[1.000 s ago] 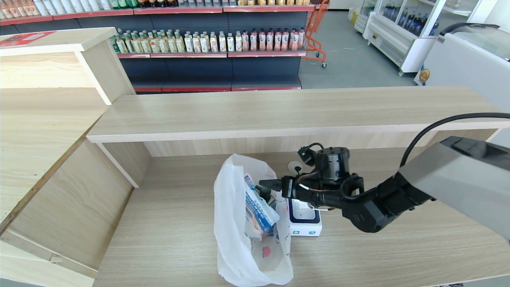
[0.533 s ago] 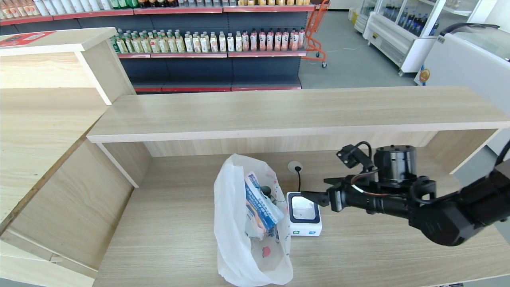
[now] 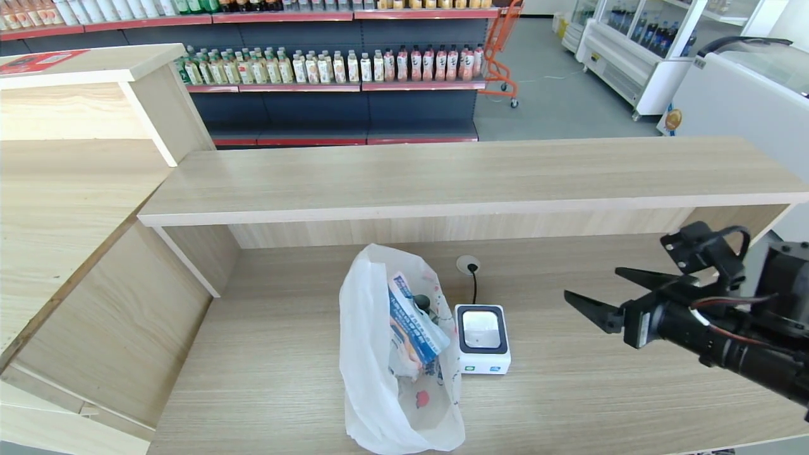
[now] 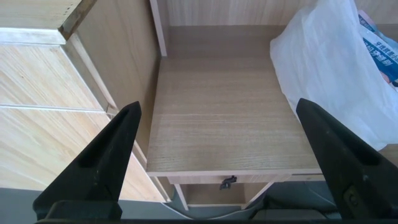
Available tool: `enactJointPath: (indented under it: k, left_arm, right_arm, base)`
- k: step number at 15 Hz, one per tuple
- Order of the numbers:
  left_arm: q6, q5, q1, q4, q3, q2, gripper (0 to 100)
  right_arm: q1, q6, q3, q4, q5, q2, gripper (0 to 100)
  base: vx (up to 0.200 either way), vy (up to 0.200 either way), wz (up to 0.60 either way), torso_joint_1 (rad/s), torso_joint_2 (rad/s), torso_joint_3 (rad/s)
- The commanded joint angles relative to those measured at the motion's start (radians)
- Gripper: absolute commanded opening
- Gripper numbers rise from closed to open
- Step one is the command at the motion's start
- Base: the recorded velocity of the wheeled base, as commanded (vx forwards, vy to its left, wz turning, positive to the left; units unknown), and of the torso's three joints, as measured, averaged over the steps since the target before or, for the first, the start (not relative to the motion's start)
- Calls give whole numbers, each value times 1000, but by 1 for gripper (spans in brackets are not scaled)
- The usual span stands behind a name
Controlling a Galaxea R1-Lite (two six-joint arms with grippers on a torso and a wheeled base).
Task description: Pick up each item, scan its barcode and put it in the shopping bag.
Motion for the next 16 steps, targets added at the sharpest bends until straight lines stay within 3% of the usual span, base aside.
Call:
enactJointPath:
  k: [1, 4, 8, 12, 16]
  left_arm:
    - [0, 0, 0, 0, 0, 0, 100]
    - [0, 0, 0, 0, 0, 1, 100]
    - [0, 0, 0, 0, 0, 0, 100]
    - [0, 0, 0, 0, 0, 0, 100]
    - [0, 0, 0, 0, 0, 0, 100]
  right_arm:
    - [-15, -6, 147, -2, -110, -211, 100]
    - [-20, -6, 330, 81, -195, -514, 100]
    - [-66, -6, 359, 589, -394, -1110, 100]
    - [-179, 31, 359, 909, -415, -1455, 100]
    - [-208, 93, 359, 955, -420, -1524, 100]
  base:
    - [0, 0, 0, 0, 0, 0]
    - [0, 0, 0, 0, 0, 0]
    - [0, 0, 0, 0, 0, 0]
    - [0, 0, 0, 0, 0, 0]
    - [0, 0, 0, 0, 0, 0]
